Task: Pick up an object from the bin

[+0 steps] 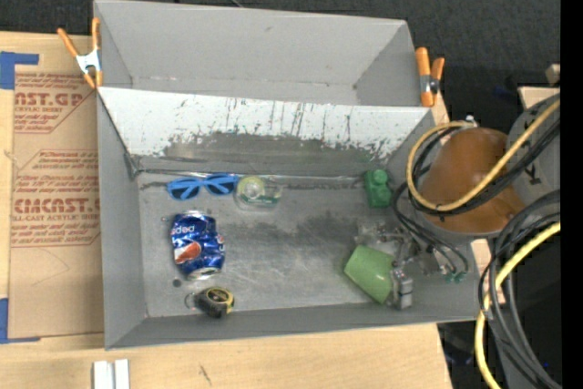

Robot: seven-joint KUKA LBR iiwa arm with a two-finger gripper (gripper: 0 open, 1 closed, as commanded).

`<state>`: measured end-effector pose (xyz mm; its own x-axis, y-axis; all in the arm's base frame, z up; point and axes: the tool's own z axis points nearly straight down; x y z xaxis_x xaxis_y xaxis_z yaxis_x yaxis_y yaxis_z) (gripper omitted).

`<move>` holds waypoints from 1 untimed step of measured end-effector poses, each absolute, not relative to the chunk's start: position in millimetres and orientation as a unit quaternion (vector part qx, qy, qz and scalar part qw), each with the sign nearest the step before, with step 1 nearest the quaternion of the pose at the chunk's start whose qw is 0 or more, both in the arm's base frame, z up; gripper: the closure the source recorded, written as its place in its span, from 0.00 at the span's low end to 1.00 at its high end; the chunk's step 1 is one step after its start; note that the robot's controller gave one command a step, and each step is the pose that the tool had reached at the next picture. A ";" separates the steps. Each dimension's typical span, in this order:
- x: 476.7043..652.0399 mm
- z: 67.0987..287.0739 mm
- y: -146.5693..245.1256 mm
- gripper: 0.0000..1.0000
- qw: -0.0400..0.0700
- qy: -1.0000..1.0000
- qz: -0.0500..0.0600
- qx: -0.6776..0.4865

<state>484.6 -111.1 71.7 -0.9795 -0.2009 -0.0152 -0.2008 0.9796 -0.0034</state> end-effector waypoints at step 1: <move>483.0 71.8 -113.6 1.00 0.005 0.995 -0.001 -0.099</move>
Offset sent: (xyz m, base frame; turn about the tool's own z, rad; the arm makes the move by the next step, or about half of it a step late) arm 0.0000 0.0000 0.0000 0.0000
